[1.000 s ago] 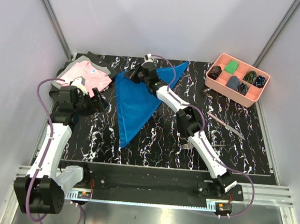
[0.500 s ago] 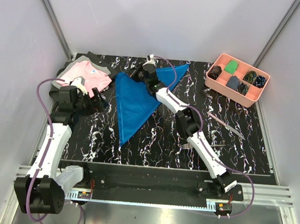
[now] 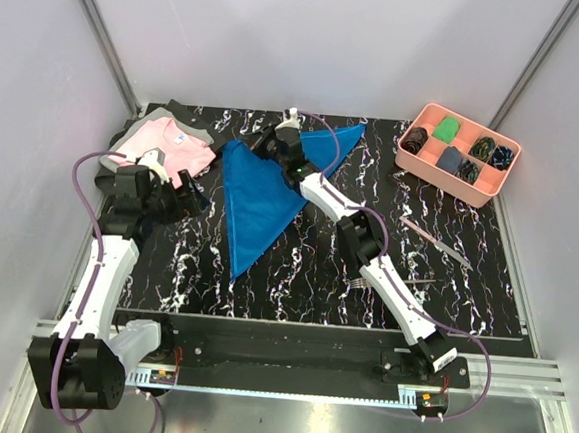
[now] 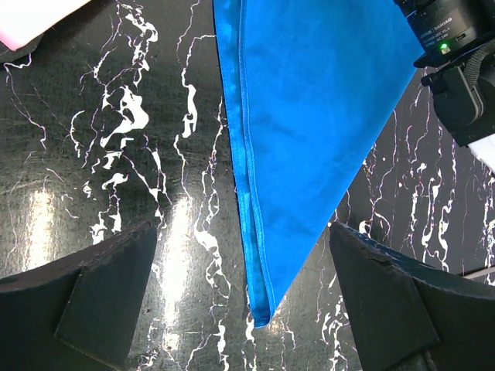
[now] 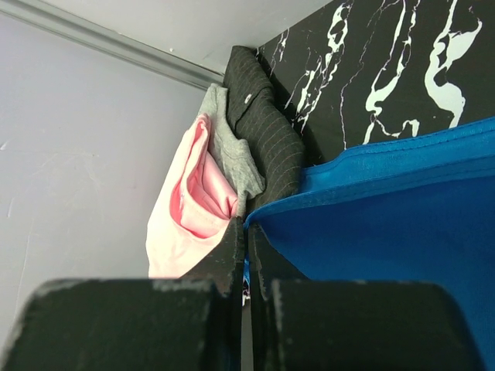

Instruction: Fold the napkin, place the utensils inside, and roll it up

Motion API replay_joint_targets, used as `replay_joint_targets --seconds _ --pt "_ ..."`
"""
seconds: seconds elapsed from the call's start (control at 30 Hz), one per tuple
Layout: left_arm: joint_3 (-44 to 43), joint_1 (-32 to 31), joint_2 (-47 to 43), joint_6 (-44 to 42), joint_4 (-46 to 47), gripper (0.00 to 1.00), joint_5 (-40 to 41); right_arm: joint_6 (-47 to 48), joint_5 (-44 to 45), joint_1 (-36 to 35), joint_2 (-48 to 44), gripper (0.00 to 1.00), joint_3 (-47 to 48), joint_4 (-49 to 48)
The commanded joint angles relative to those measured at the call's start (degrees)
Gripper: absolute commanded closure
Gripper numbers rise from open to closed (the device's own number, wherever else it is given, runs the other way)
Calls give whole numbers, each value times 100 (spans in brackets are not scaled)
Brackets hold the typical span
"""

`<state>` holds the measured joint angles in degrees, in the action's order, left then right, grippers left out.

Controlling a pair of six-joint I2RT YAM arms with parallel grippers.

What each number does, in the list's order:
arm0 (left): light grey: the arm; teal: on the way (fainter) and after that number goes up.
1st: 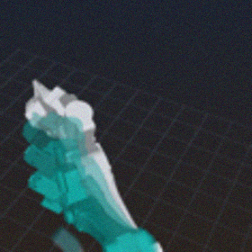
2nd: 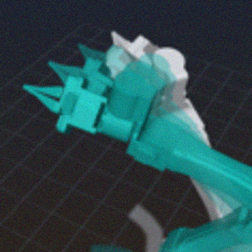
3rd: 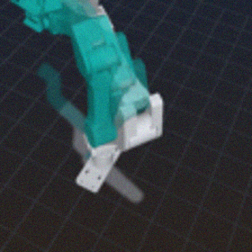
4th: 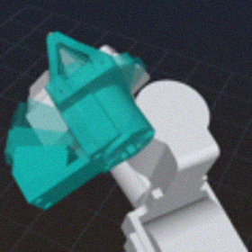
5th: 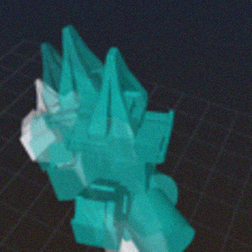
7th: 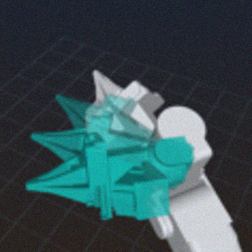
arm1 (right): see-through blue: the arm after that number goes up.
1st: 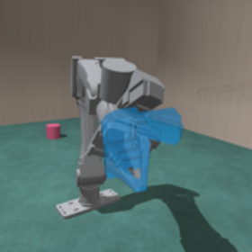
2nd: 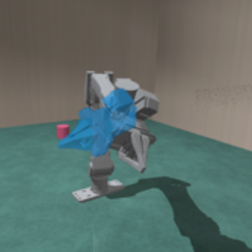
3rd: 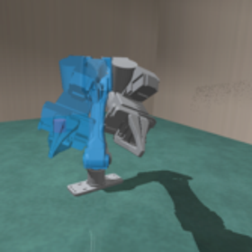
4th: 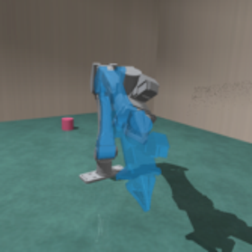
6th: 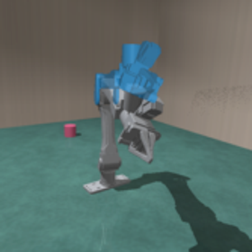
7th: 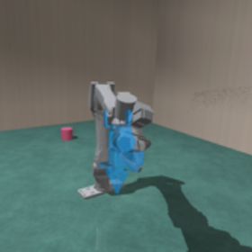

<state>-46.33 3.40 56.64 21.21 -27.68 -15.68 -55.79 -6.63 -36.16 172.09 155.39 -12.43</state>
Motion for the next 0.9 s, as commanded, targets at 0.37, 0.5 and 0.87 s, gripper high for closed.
replay_joint_targets --seconds 0.37,0.5,0.87 --pt "18 56 40 6 211 4 -190 138 31 -137 167 85 369 -383" --pt "18 64 22 -3 211 4 -181 253 -329 -145 -51 57 238 -567" --pt "36 126 -74 -3 211 4 -172 1552 -1789 -119 -2010 24 -1315 -166"
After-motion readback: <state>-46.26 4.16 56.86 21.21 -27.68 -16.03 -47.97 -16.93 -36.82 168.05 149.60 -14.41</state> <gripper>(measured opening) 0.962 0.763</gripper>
